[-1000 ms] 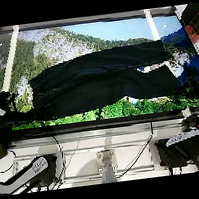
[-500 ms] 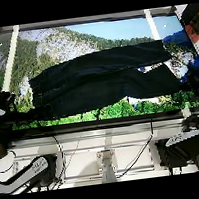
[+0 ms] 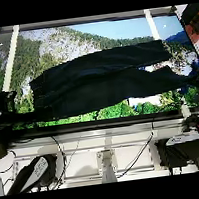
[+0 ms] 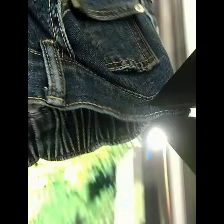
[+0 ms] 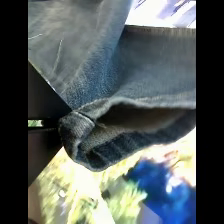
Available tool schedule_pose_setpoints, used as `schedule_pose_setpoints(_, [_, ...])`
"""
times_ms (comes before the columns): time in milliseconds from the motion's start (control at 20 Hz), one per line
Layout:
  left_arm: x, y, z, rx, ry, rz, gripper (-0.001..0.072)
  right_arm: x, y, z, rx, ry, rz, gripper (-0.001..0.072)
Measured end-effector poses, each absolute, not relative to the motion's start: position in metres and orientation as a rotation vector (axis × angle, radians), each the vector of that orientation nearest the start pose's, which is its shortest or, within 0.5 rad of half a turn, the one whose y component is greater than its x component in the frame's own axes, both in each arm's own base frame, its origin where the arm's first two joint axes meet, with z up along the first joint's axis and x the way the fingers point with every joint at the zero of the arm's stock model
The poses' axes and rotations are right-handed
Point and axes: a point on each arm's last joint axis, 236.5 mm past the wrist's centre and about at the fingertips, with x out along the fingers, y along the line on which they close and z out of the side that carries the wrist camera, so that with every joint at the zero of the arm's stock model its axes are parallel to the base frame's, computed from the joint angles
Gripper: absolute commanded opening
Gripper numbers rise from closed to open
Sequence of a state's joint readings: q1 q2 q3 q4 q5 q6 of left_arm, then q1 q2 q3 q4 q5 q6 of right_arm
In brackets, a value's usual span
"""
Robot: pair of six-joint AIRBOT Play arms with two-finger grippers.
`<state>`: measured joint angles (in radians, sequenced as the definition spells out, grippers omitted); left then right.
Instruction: Fold the clothes and pants, and hang the long-sleeved shirts on hangers.
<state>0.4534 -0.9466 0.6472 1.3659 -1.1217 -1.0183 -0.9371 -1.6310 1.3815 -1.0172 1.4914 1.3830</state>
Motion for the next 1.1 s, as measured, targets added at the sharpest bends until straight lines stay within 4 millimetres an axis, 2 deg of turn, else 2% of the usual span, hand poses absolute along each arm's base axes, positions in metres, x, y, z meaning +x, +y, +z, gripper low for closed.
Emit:
schedule_pose_setpoints(150, [0.223, 0.091, -0.033, 0.121, 1.363, -0.061, 0.0018, 0.294, -0.236, 0.000, 1.037, 1.240, -0.241, 0.0021])
schedule_pose_setpoints(250, [0.216, 0.095, -0.023, 0.193, 1.359, -0.067, 0.0018, 0.283, -0.242, 0.017, 1.022, 1.212, -0.268, 0.0021])
schedule_pose_setpoints(350, [0.212, 0.093, -0.019, 0.241, 1.363, -0.091, 0.0017, 0.278, -0.243, 0.031, 1.005, 1.183, -0.286, 0.0019])
schedule_pose_setpoints(450, [0.212, 0.089, -0.017, 0.270, 1.358, -0.120, 0.0017, 0.283, -0.243, 0.044, 0.986, 1.149, -0.291, 0.0018])
schedule_pose_setpoints(600, [0.221, 0.072, -0.019, 0.241, 1.332, -0.194, 0.0017, 0.313, -0.244, 0.065, 0.934, 1.075, -0.298, 0.0017])
schedule_pose_setpoints(700, [0.237, 0.061, -0.017, 0.205, 1.292, -0.237, 0.0017, 0.346, -0.247, 0.081, 0.899, 1.016, -0.302, 0.0017])
schedule_pose_setpoints(850, [0.273, 0.055, -0.003, 0.149, 1.213, -0.270, 0.0017, 0.398, -0.246, 0.098, 0.871, 0.960, -0.292, 0.0017])
schedule_pose_setpoints(1100, [0.336, 0.054, 0.024, 0.005, 1.088, -0.309, 0.0017, 0.472, -0.237, 0.104, 0.864, 0.905, -0.310, 0.0017])
